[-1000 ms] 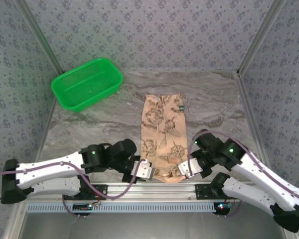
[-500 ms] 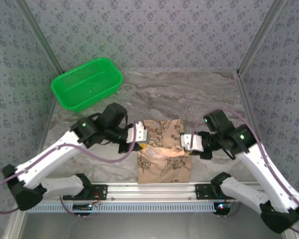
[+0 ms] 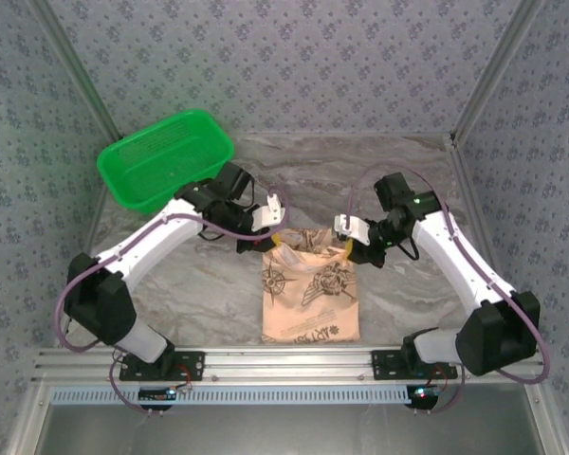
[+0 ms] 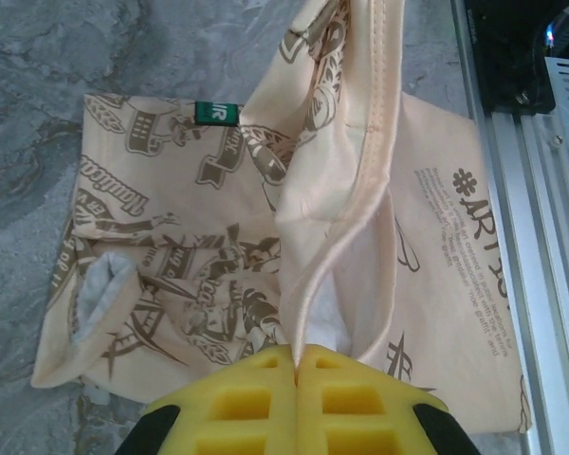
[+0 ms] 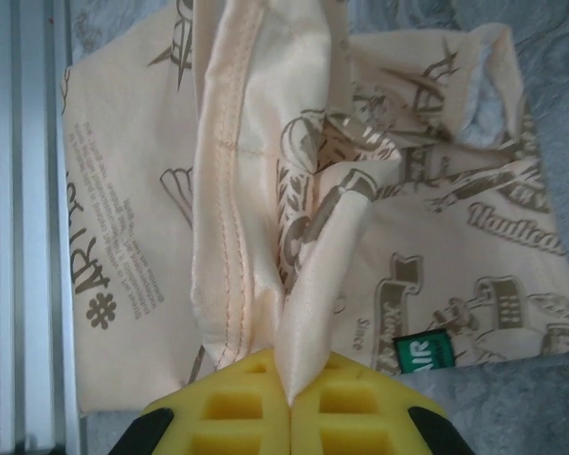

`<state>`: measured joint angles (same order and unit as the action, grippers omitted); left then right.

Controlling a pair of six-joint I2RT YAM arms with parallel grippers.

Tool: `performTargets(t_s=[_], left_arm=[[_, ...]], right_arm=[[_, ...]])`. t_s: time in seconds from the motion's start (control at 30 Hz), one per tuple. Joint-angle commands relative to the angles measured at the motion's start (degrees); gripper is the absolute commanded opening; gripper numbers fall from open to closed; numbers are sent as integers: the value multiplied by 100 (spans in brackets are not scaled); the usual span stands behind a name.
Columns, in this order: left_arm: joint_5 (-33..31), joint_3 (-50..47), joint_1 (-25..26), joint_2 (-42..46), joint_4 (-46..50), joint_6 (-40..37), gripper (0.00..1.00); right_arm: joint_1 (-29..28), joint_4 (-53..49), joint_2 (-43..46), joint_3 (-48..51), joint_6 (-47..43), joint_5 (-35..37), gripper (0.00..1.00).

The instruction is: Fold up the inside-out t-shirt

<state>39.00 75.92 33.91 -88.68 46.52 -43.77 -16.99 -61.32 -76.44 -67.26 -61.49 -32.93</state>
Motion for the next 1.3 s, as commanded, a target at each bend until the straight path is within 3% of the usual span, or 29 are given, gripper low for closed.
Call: performTargets(t_s=[0.0, 0.07, 0.13, 0.2, 0.23, 0.27, 0.3, 0.33, 0.37, 0.4, 0.47, 0.5, 0.6, 0.7, 0.77, 0.87, 0.93, 1.0, 1.07, 1.13, 1.27], left_arm=[[458, 348, -231, -273, 18, -302, 0], [459, 588, -353, -655, -37, -304, 0], [383, 842, -474, -1140, -239, -112, 3], [129, 1028, -621, -1739, -816, 579, 31], [142, 1157, -724, -1989, -1072, 827, 34], [92, 1248, -876, -2236, -1441, 1330, 37], [-7, 1342, -1050, -2426, -1834, 1870, 46], [-204, 1376, -1182, -2533, -2238, 2433, 90], [-370, 1400, -1273, -2571, -2576, 2968, 99], [-338, 1396, -1314, -2499, -2778, 3078, 99], [-554, 1189, -1299, -2184, -3207, 3248, 100], [-826, 1058, -1299, -1987, -3416, 3493, 99], [-1126, 775, -1253, -1390, -3365, 3627, 99], [-1576, 522, -1099, -899, -2990, 3741, 99], [-2159, 313, -912, -569, -2825, 3993, 99], [-3194, -136, -296, 67, -2755, 3859, 100], [-3553, -361, -11, 357, -2725, 4166, 100], [-3656, -510, 36, 415, -2511, 5079, 100], [-3577, -531, -26, 265, -2019, 5634, 100], [-2850, -621, -112, 35, -2000, 5658, 100], [-2464, -612, -178, -526, -1882, 5959, 100]], right_arm=[[225, 275, -244, -410, 61, -358, 0], [355, 376, -550, -525, 106, -372, 0], [437, 665, -931, -605, 222, -313, 9], [477, 1281, -1394, -592, 655, -162, 18], [510, 1762, -1594, -544, 1035, 44, 29], [547, 2648, -1817, -412, 1992, 683, 31], [601, 3395, -2064, -381, 2883, 1401, 33], [633, 3663, -2317, -532, 3603, 2011, 50], [644, 3674, -2623, -943, 4467, 2917, 71], [678, 3247, -2993, -1537, 5025, 3244, 75], [805, 2090, -3478, -2344, 5359, 2529, 69], [799, 1974, -3526, -2394, 5526, 2417, 69], [672, 2594, -2880, -1604, 5742, 2342, 69], [423, 3393, -1908, -593, 6148, 3178, 70], [229, 3472, -1335, -242, 6759, 4061, 71], [70, 3517, -535, 378, 6955, 4097, 72], [77, 3743, -112, 794, 7004, 3380, 67], [250, 3743, 187, 1128, 6794, 1904, 73], [552, 3837, 218, 1298, 7145, 1134, 75], [780, 3345, -92, 1088, 7318, 1013, 70], [662, 2713, -830, 655, 6435, 943, 77]])
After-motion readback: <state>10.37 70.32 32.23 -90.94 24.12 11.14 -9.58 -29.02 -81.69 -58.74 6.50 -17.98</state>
